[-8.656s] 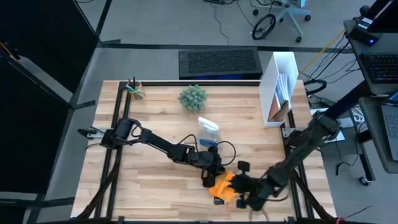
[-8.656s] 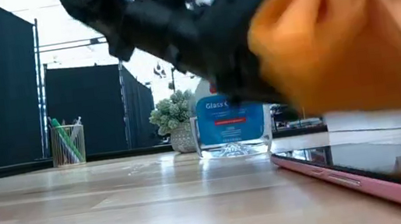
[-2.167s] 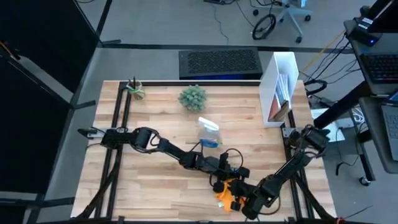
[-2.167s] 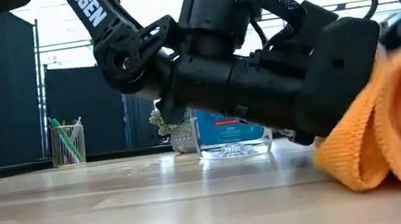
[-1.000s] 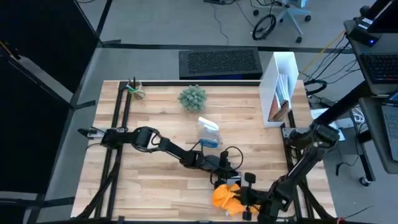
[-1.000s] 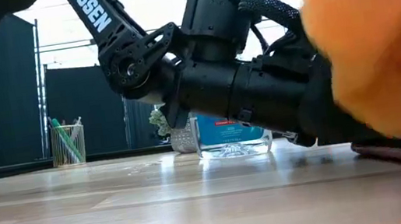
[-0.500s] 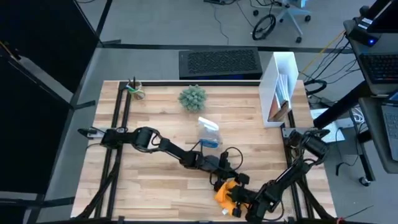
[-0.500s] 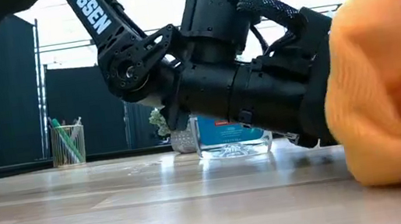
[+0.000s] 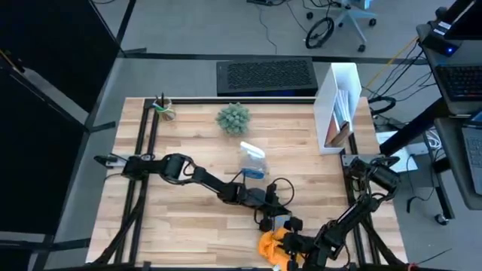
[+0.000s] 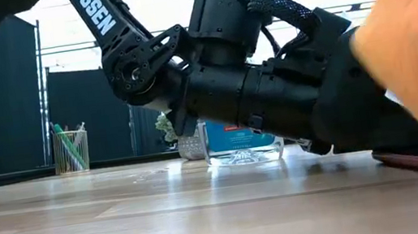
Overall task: Apply microfiber cloth
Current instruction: Wipe the front of the cellphone with the yellow microfiber cloth
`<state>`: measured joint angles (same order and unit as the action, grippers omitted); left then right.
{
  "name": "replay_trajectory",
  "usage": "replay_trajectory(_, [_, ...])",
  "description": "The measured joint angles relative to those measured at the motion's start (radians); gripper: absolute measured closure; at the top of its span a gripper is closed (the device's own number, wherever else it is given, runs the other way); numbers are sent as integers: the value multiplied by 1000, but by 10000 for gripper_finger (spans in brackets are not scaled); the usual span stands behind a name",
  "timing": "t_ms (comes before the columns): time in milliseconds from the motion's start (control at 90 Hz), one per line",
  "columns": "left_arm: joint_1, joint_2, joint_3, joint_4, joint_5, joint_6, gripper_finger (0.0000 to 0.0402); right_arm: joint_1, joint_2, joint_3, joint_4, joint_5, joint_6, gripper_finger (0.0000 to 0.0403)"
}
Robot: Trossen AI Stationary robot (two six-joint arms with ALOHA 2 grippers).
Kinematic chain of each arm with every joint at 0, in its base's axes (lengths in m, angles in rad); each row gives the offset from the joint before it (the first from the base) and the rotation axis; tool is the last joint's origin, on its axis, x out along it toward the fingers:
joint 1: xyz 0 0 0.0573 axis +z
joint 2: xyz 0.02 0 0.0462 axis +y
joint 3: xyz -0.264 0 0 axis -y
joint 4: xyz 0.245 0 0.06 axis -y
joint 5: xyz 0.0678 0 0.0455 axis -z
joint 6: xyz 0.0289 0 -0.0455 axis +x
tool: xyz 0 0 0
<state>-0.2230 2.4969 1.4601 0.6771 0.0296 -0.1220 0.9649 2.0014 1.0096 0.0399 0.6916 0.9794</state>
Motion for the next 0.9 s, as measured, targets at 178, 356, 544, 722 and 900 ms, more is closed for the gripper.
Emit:
replay_trajectory(178, [2, 0, 0, -5, 0, -3, 387, 9, -4, 2, 11, -111, 3, 399])
replay_trajectory(356, [7, 0, 0, -7, 0, -4, 387, 10, -56, 0, -62, -297, 9, 399])
replay_trajectory(544, [10, 0, 0, -10, -1, -4, 387, 26, -200, -3, -408, -436, 163, 399])
replay_trajectory(722, [9, 1, -2, 19, -5, -3, 387, 61, -357, -5, -840, -484, 473, 399])
replay_trajectory(900, [1, -20, -3, 20, -4, -1, 387, 108, -454, -4, -1046, -485, 866, 393])
